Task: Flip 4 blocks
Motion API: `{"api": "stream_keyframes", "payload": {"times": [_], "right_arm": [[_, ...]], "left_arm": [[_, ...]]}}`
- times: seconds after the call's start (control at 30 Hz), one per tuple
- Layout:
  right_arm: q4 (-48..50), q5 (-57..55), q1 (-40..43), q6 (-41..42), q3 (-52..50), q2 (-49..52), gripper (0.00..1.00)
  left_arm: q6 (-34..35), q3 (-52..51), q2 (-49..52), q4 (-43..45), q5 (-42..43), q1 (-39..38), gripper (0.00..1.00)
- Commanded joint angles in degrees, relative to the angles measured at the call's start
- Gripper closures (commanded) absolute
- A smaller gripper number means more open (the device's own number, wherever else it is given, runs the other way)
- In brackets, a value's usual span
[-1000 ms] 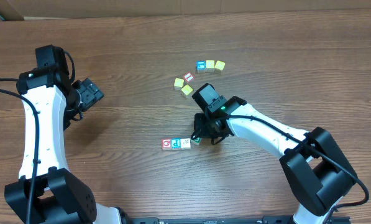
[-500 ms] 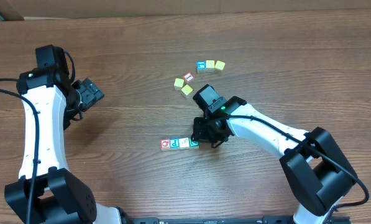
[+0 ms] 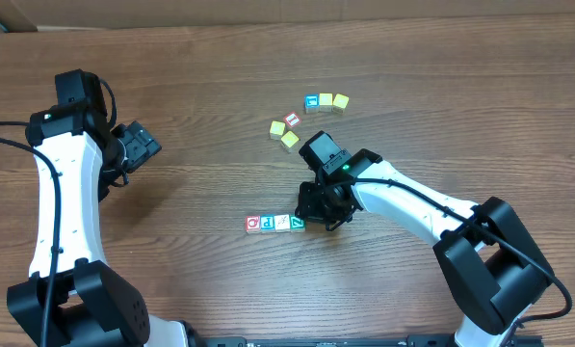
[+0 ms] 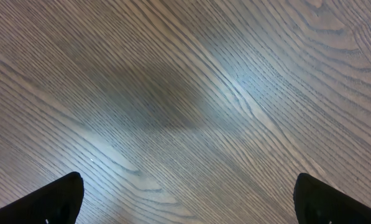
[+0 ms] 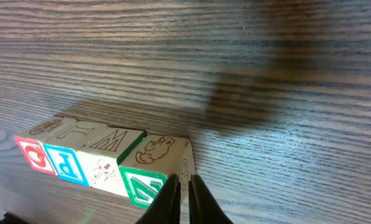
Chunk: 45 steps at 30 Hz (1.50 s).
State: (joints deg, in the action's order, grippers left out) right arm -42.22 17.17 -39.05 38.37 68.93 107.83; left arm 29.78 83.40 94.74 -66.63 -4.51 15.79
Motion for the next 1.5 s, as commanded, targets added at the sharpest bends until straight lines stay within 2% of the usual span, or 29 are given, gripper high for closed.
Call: {"api": "stream_keyframes", "payload": {"times": [0.0, 0.13, 0.3, 1.47], "right_arm": [[0.4, -6.4, -0.3, 0.4, -0.3, -0.3, 0.91], [4.0, -11.6, -0.2, 0.2, -0.3, -0.3, 0.91], [10.5, -11.7, -0.2, -2.4, -0.3, -0.3, 0.96], [5.2, -11.6, -0.3, -4.3, -0.3, -0.4, 0.96]], "left_arm": [[-0.9, 0.3, 0.1, 0.0, 0.1, -0.1, 0.00], [-0.9, 0.3, 0.1, 0.0, 0.1, -0.1, 0.00], [-0.9, 0.3, 0.1, 0.0, 0.1, -0.1, 0.00], [-0.9, 0.3, 0.1, 0.0, 0.1, -0.1, 0.00]]}}
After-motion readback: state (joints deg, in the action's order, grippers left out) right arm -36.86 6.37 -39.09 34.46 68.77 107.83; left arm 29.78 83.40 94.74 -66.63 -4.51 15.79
